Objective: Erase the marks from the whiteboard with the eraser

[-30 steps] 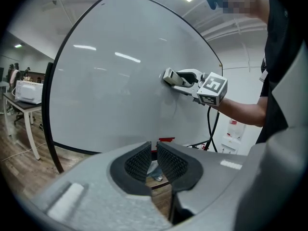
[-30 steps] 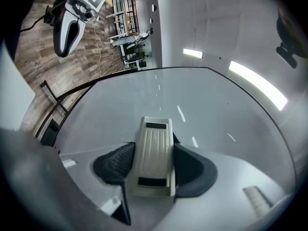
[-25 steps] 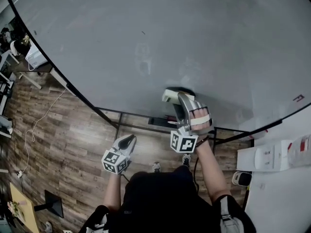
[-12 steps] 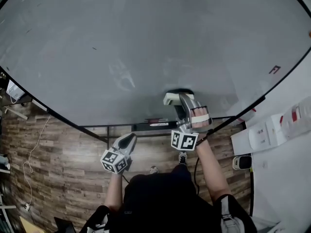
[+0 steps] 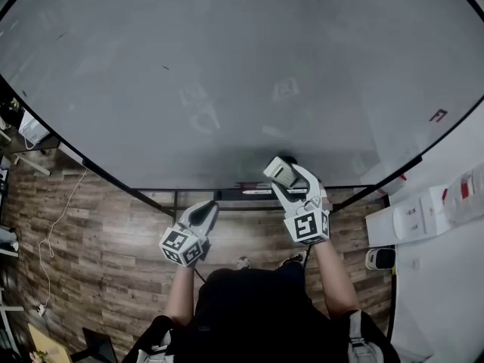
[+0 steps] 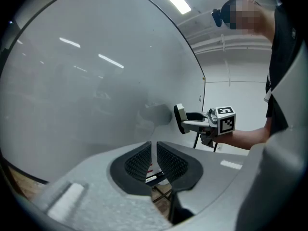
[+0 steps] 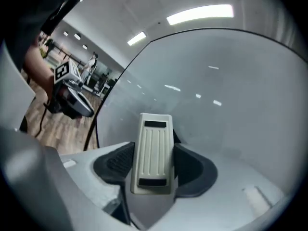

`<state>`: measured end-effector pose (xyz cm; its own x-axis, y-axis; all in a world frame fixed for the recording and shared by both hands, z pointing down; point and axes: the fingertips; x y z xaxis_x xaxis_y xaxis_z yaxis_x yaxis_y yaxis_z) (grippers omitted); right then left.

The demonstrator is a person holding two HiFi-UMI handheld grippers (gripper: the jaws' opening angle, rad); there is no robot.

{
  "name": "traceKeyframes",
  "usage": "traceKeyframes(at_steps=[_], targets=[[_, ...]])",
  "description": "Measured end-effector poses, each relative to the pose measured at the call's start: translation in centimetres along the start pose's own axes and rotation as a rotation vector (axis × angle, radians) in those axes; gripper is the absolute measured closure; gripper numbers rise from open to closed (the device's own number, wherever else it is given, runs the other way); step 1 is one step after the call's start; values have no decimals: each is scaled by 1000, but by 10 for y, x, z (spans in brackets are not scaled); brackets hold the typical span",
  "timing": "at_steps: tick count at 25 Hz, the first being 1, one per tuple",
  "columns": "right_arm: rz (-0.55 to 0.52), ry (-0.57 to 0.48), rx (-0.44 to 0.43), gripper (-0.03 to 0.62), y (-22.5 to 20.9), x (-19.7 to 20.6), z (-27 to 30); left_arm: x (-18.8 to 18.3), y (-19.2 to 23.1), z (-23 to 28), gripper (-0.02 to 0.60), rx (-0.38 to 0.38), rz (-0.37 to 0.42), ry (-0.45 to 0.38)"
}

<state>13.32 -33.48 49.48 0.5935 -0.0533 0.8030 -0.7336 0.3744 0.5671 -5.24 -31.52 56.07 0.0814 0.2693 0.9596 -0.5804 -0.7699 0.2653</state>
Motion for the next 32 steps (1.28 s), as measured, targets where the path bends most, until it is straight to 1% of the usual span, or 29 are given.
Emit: traceKeyframes(at_steps=[3, 7, 9, 11, 13, 16, 20, 27, 32], targets=[[185, -51, -87, 336, 15, 20, -7, -4, -8, 6, 537, 21, 2, -11], [422, -119, -182, 336, 32, 32, -22, -4, -18, 8, 537, 48, -7, -13], [512, -145, -227, 336, 40, 36, -29, -1, -20, 9, 537, 58, -12, -8], [578, -163, -285, 336, 49, 38, -35, 0, -22, 10, 537, 59, -16, -6], [602, -168, -324, 336, 57, 40, -39, 0, -22, 10, 537, 60, -21, -10], [595, -161, -354, 336, 68, 41, -44, 0, -22, 9, 537, 63, -25, -14], [631, -193, -392, 336, 75, 38, -49, 0, -22, 9, 537, 63, -29, -19], [648, -177, -399, 336, 80, 45, -48, -1, -19, 8, 537, 57, -32, -18], [667, -176, -382, 336, 76, 50, -52, 1, -20, 9, 537, 60, -34, -10]])
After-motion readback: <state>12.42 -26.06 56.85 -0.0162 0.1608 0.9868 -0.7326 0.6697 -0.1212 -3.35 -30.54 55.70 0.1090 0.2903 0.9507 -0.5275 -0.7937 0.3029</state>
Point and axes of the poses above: the fingertips, and each gripper's own axes: z forward along the fingers, y to its left, x out of its underside, and after that the axes turned 2 degrees about x, right-handed
